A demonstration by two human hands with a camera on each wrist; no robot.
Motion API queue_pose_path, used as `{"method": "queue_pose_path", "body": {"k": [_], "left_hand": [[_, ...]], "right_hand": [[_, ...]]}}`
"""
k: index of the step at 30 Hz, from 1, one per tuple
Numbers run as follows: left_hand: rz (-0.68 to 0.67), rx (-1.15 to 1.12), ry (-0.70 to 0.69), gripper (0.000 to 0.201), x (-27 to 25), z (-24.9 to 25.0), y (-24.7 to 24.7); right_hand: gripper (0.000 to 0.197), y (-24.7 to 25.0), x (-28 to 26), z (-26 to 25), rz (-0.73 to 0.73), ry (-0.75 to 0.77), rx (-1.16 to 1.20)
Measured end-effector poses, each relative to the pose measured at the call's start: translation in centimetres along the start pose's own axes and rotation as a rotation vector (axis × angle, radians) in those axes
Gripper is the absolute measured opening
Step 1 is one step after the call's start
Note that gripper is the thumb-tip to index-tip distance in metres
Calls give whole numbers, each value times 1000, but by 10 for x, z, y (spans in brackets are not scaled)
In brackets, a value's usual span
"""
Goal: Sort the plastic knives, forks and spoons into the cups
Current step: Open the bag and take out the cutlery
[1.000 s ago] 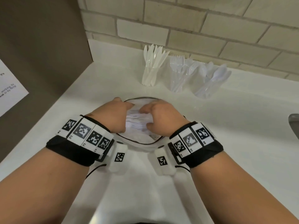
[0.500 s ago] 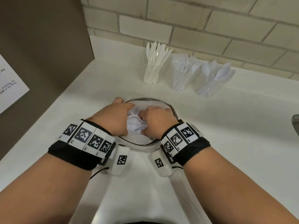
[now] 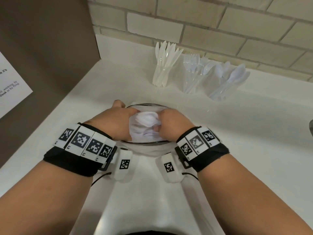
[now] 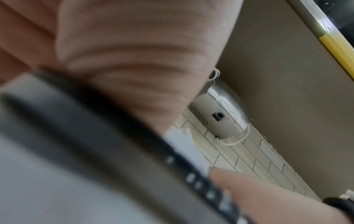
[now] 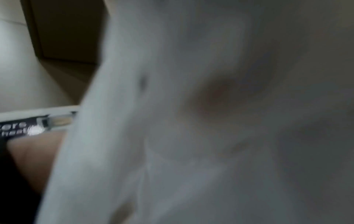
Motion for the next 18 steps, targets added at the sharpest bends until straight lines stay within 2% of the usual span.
{"method": "queue_pose_path", "body": {"k": [4, 9, 14, 18], "left_hand": [[23, 42, 24, 83, 0, -2, 4], [3, 36, -14, 85, 3, 3, 2], [-29, 44, -31, 85, 3, 5, -4], [-24, 16, -18, 83, 0, 1, 1]], "right_hand": [[34, 3, -1, -6, -62, 62, 100], [52, -16, -5, -7, -136, 74, -77], [49, -24, -4, -13, -175, 85, -25], [40, -12, -5, -6, -104, 60, 28]]}}
Point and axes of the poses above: each hand's wrist, its own x-axis towards the middle knuckle, its own y-axis out of the back of the hand, z = x × y, the point moved 10 cm from there along x, towards the middle knuckle, and after that the axes turned 6 degrees about y, right-handed, at the moved point
